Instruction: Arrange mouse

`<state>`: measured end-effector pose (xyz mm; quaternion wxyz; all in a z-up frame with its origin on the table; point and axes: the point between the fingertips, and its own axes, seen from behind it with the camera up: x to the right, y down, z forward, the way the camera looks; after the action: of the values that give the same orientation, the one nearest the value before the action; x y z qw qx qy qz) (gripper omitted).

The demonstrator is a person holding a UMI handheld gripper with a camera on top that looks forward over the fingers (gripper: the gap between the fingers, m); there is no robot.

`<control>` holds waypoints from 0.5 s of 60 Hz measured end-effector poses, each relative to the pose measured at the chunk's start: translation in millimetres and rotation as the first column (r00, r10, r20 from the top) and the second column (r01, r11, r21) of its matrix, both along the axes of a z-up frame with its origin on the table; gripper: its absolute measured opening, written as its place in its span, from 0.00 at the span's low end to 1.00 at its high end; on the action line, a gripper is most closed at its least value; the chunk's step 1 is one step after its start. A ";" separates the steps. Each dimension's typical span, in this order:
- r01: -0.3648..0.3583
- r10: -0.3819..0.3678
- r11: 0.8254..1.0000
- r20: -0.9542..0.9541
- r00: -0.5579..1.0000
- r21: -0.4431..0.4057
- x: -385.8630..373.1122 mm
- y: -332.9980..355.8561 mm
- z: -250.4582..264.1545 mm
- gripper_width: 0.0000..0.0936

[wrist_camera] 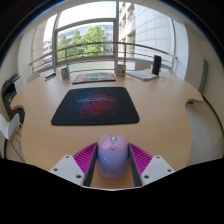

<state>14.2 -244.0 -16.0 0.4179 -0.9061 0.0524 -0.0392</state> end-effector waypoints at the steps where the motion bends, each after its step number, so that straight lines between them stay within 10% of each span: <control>1: 0.008 -0.008 1.000 0.000 1.000 -0.001 0.4 -0.4 0.1 0.61; 18: 0.024 -0.023 0.999 0.045 0.999 -0.024 -4.1 -12.2 20.8 0.47; 30: -0.012 0.002 0.978 0.047 0.999 0.207 -9.0 33.2 169.6 0.44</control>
<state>5.2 -210.9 153.5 0.5112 -0.8567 0.0432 -0.0531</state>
